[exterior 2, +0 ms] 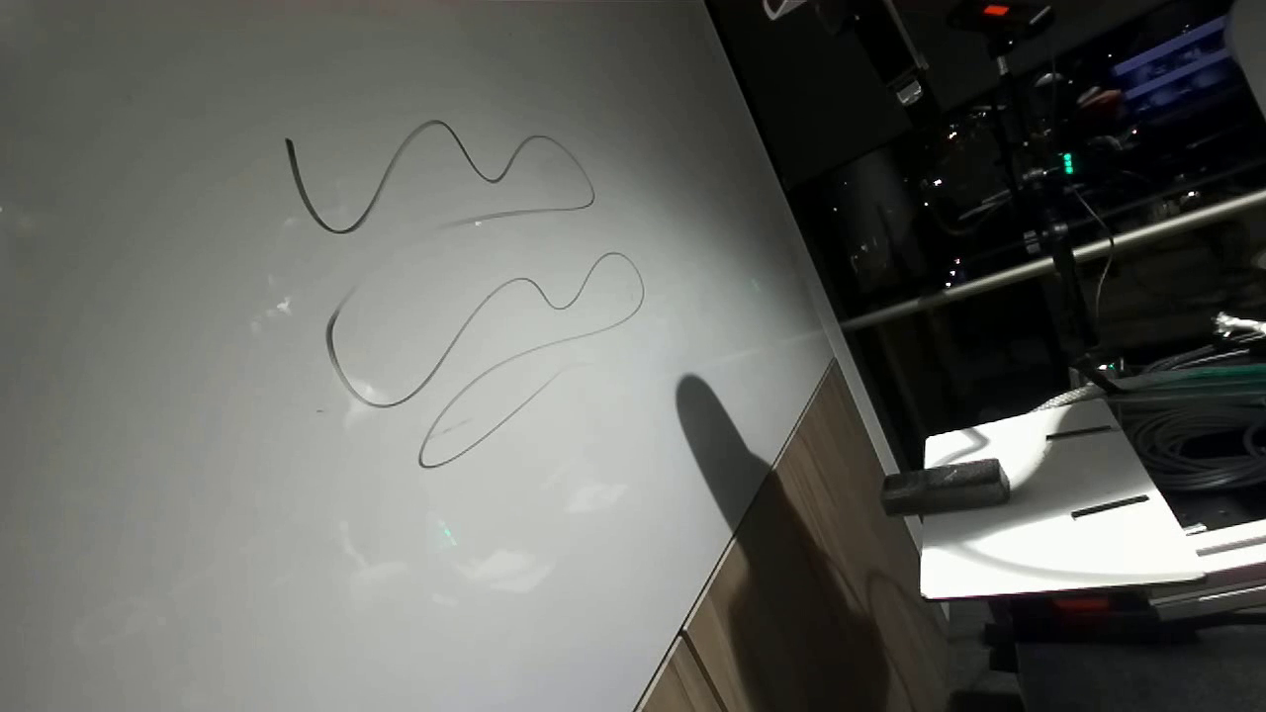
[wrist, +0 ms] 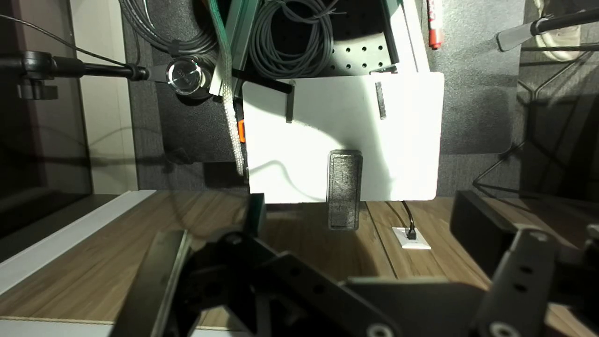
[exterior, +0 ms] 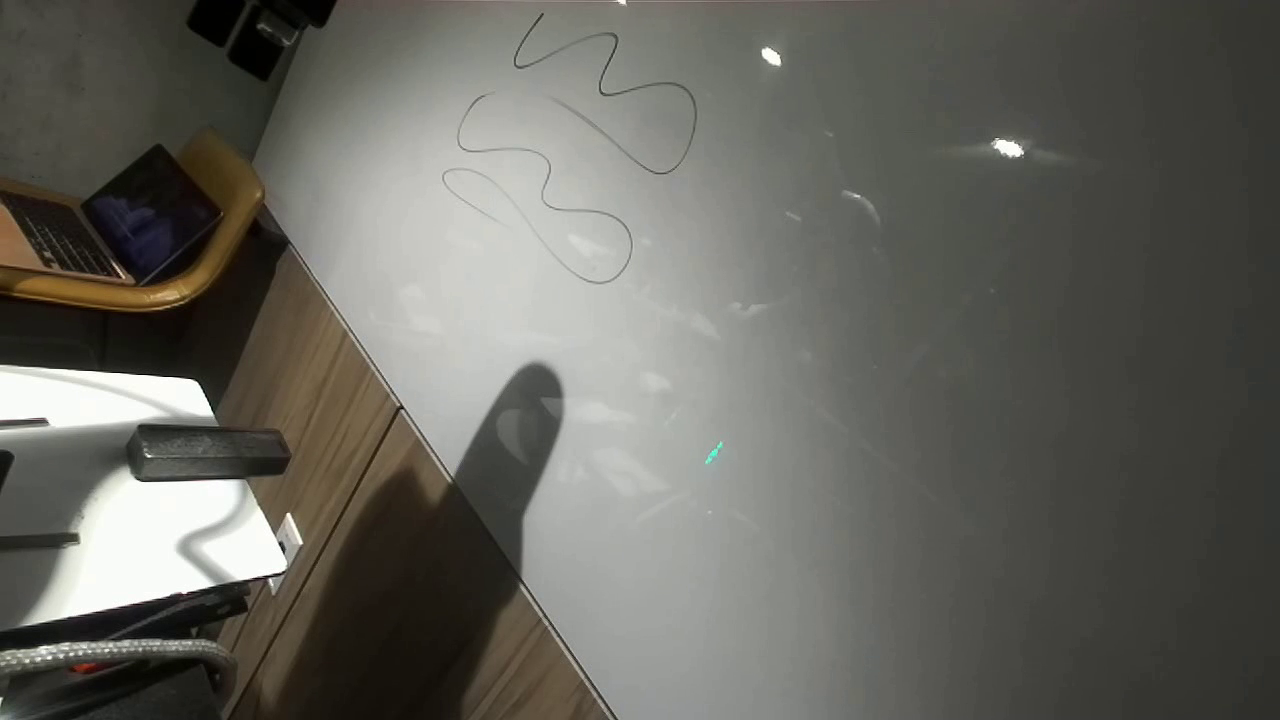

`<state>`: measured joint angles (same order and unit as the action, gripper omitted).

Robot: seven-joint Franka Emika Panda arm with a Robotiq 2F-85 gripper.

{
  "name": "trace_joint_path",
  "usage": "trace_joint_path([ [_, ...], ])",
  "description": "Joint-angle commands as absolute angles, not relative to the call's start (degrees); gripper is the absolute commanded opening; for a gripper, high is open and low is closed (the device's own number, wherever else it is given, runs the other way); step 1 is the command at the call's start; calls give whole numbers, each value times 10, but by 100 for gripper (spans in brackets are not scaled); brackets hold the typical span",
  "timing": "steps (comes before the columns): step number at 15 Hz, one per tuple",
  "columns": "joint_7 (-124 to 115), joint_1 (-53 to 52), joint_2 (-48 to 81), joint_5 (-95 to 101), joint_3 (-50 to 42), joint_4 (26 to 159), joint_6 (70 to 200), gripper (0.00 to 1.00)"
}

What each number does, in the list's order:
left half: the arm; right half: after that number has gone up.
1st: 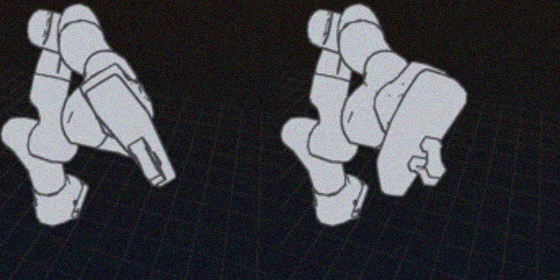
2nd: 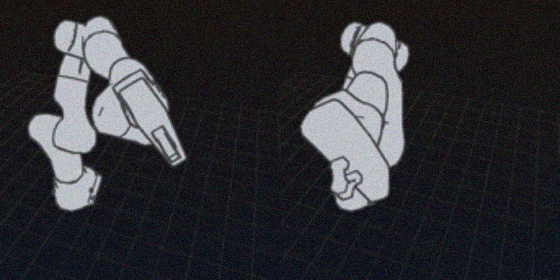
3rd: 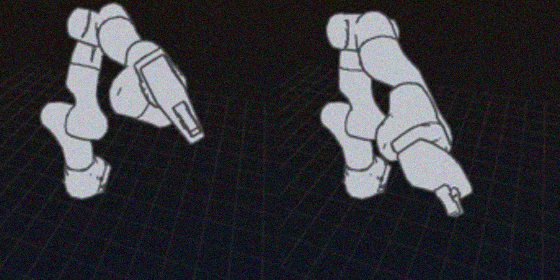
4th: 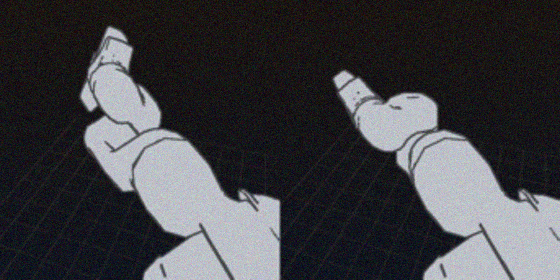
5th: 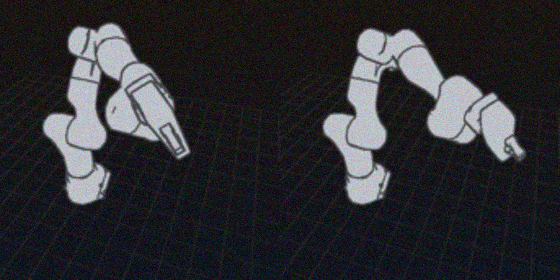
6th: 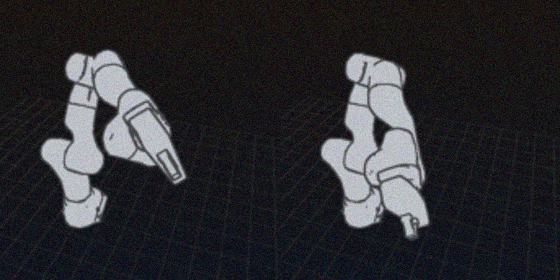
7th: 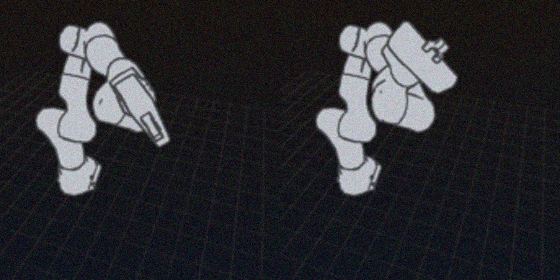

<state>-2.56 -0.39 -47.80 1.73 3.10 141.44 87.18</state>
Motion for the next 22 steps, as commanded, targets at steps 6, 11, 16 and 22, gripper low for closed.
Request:
trace_joint_path([
  [6,-27,-7,-477,18,29,1413,871,100],
  [11,-27,-7,-477,18,29,1413,871,100],
  [16,-27,-7,-477,18,29,1413,871,100],
  [22,-23,-14,-478,16,33,1417,879,100],
])
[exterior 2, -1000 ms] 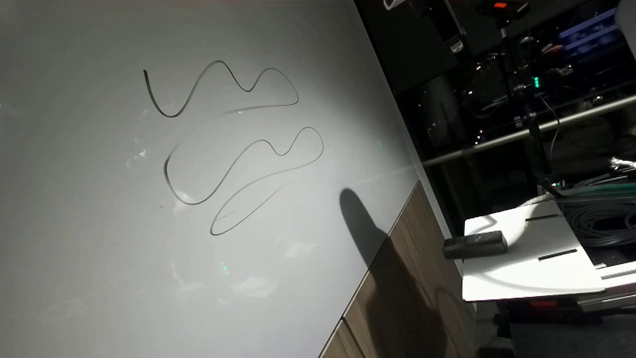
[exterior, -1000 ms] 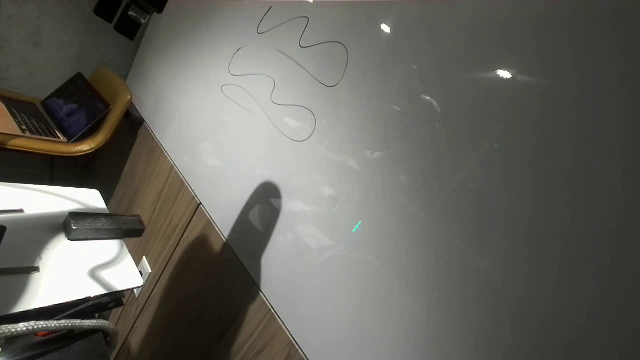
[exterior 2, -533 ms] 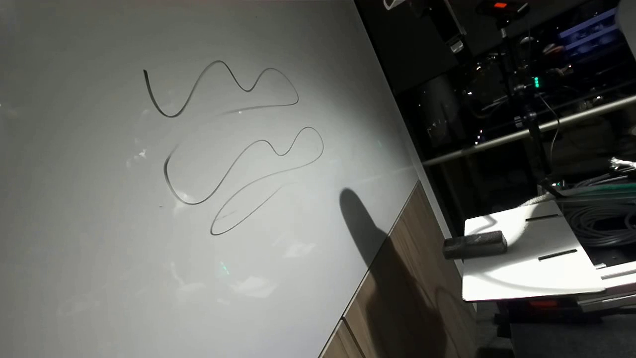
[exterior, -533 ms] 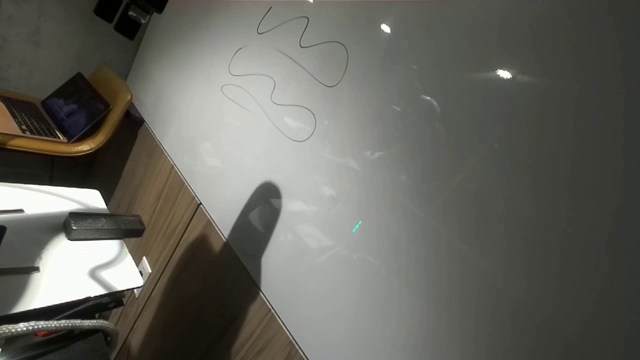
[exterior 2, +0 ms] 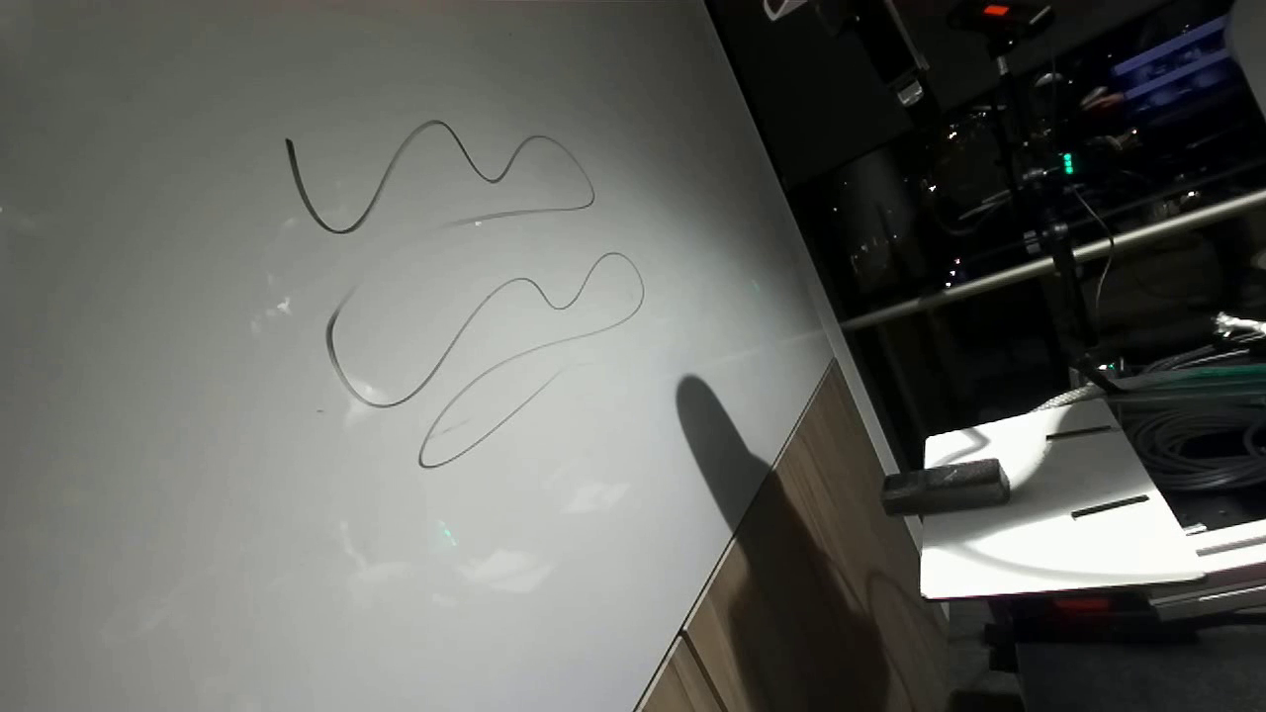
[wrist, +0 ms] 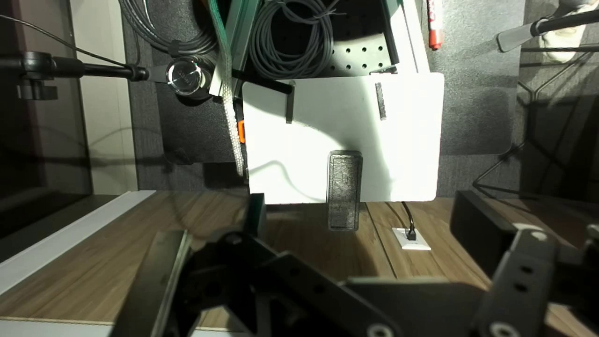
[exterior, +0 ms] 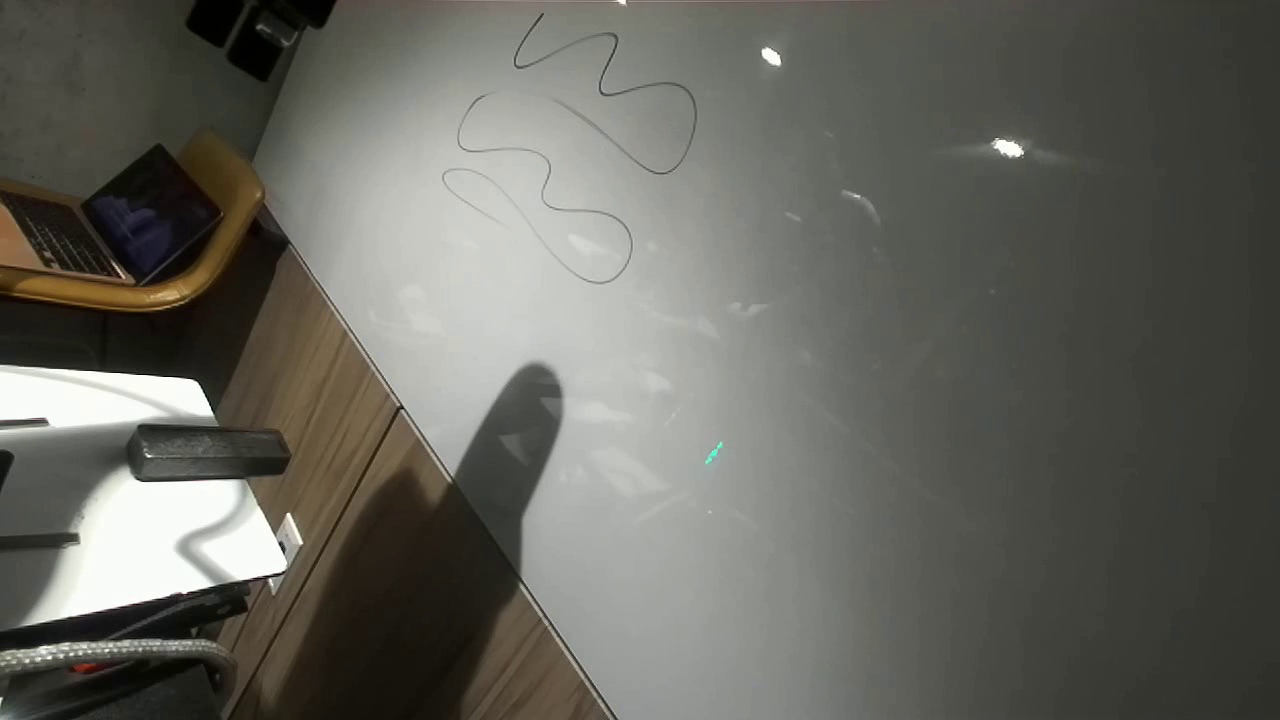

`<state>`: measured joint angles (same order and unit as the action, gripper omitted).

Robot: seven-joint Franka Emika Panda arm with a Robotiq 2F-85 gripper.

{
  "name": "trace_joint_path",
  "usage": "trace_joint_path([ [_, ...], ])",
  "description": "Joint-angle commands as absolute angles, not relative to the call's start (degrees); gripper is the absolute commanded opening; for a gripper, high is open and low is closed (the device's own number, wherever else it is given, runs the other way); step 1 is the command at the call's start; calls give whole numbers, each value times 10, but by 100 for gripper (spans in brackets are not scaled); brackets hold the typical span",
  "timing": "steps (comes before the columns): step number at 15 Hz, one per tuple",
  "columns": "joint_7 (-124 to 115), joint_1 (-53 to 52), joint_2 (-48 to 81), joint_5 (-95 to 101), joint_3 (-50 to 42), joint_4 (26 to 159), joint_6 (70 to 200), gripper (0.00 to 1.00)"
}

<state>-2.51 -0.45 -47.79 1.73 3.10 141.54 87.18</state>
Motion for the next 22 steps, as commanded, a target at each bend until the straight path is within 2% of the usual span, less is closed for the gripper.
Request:
trace_joint_path([
  [1,-20,-17,-478,16,35,1419,884,100],
  [16,-26,-69,-435,7,68,1568,1150,100],
  [22,-28,-60,-375,16,65,1589,1199,100],
])
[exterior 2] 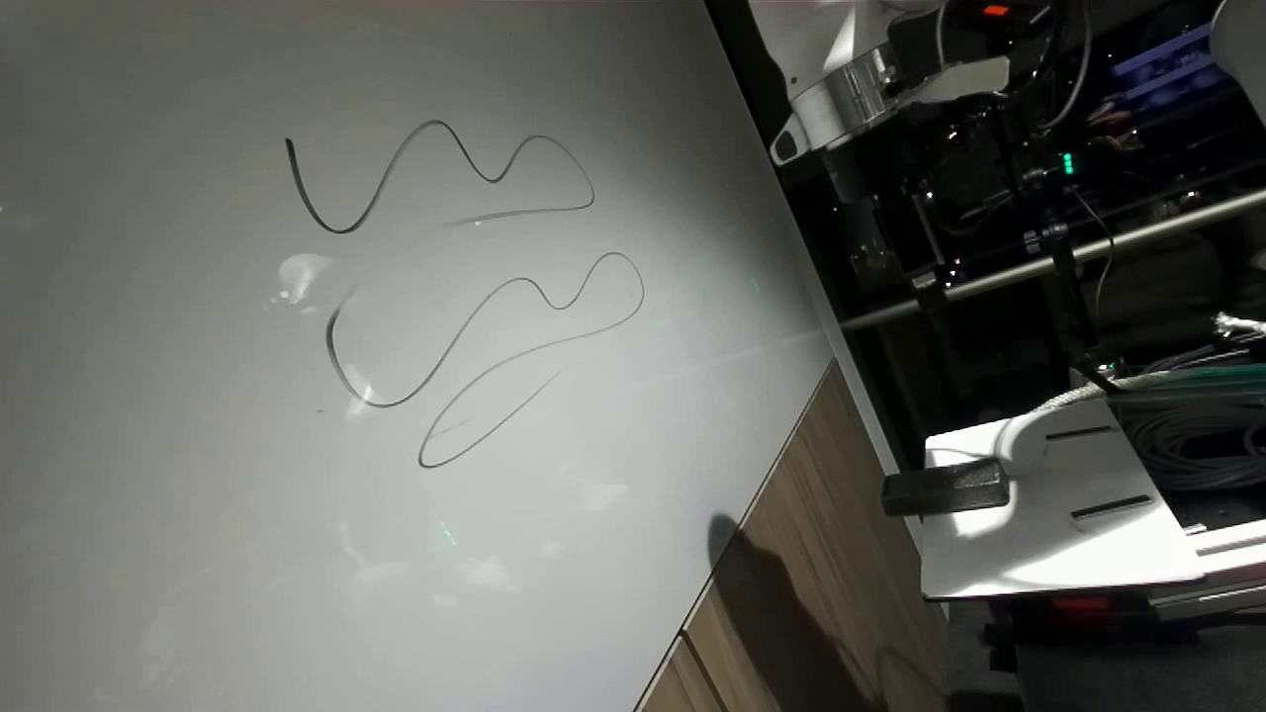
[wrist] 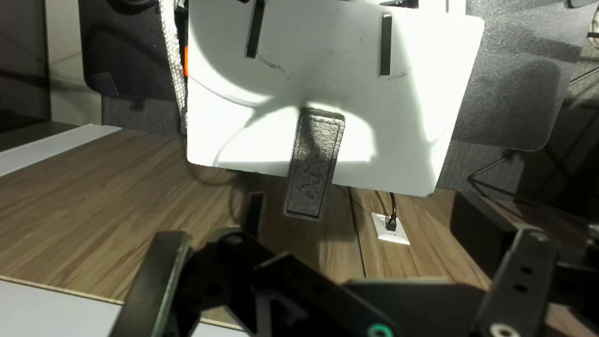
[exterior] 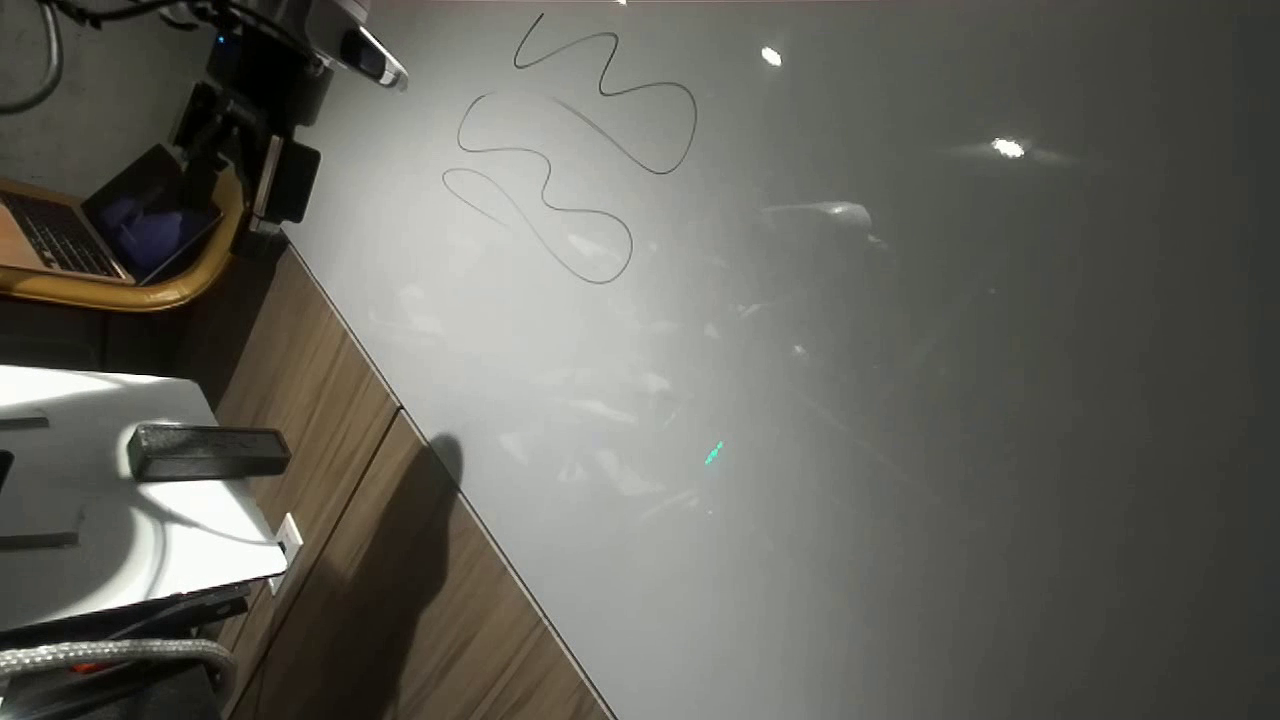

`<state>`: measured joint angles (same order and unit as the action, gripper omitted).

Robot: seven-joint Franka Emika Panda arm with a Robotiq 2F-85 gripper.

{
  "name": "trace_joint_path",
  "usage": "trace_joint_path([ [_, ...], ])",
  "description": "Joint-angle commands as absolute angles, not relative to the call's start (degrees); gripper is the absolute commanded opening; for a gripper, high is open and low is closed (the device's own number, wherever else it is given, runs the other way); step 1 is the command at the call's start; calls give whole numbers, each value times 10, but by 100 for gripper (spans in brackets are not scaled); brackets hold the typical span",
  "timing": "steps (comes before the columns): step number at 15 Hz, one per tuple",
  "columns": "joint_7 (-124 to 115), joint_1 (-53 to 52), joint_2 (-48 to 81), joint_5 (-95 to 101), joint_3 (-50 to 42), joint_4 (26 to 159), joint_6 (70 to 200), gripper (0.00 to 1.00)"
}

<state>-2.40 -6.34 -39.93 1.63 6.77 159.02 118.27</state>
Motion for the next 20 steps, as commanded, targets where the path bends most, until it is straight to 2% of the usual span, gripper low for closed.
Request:
trace_joint_path([
  [1,-30,-60,-373,15,66,1590,1195,100],
  [11,-27,-63,-372,17,66,1590,1187,100],
  [20,-67,-75,-308,25,111,1590,1283,100],
])
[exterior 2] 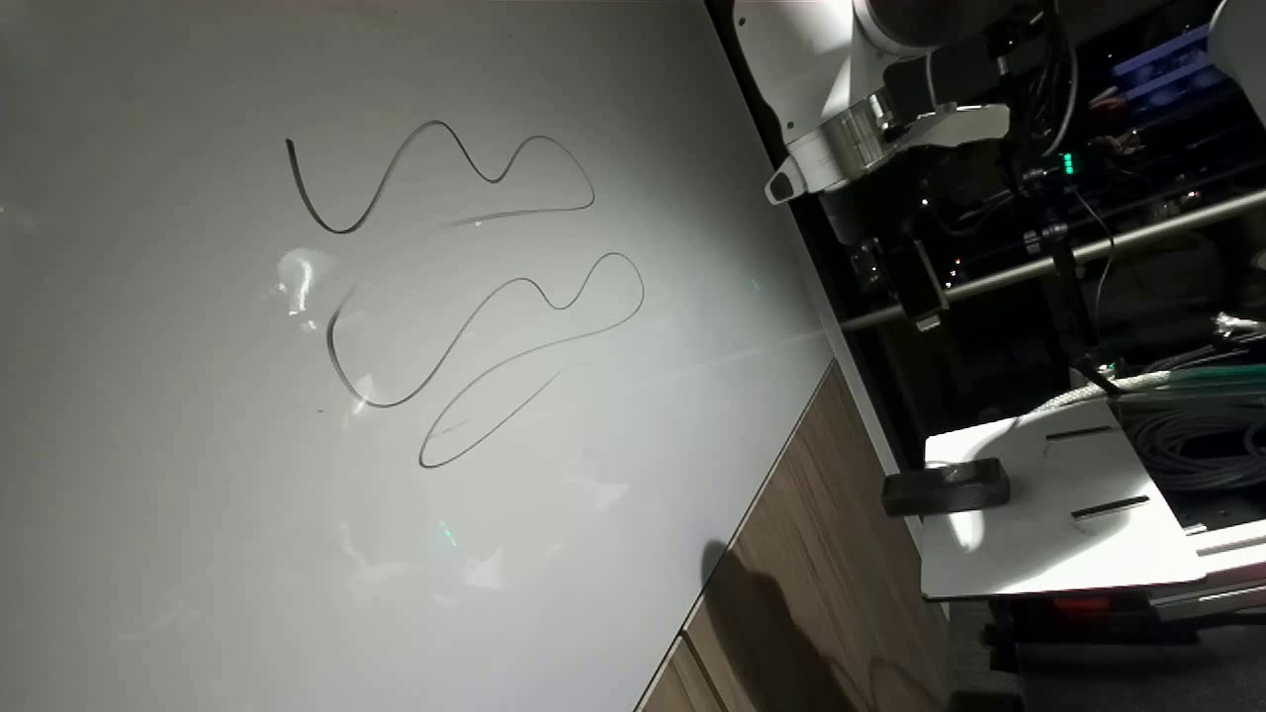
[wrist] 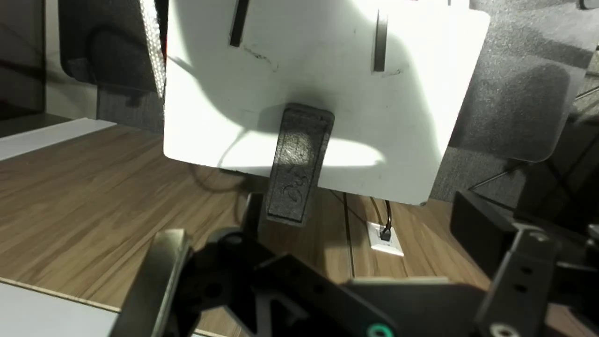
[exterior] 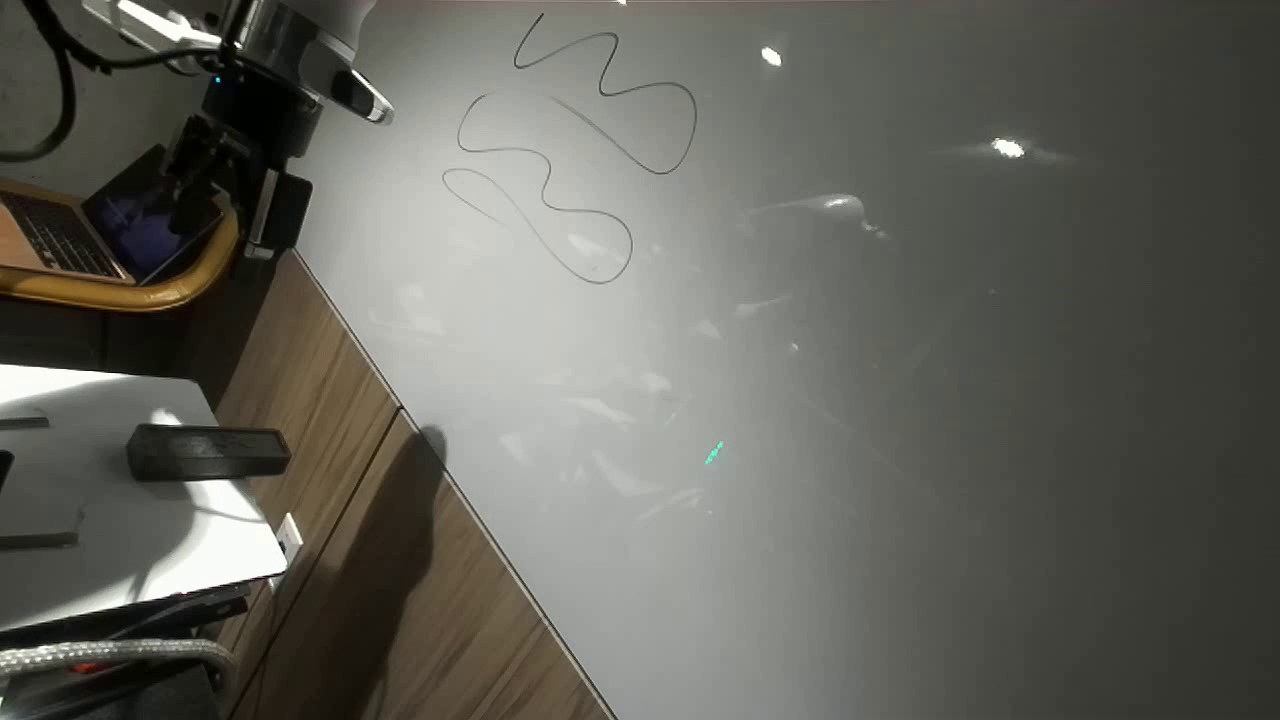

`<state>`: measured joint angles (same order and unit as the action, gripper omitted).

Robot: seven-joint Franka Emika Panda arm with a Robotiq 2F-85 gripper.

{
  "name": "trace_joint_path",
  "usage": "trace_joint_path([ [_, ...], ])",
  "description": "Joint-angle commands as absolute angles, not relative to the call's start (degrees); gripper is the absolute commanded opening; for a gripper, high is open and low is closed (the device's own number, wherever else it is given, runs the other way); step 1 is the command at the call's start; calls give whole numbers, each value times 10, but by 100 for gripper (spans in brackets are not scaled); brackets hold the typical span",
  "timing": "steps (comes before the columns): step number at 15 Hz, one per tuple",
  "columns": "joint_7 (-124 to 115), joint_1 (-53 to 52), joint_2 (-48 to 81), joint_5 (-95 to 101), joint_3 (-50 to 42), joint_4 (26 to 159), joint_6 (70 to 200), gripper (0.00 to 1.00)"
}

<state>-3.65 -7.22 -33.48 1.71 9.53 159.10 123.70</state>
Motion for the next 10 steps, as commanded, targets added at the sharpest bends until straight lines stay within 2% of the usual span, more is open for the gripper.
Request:
trace_joint_path([
  [1,-76,-74,-299,27,116,1590,1298,100],
  [10,-129,-43,-200,66,119,1593,1391,100],
])
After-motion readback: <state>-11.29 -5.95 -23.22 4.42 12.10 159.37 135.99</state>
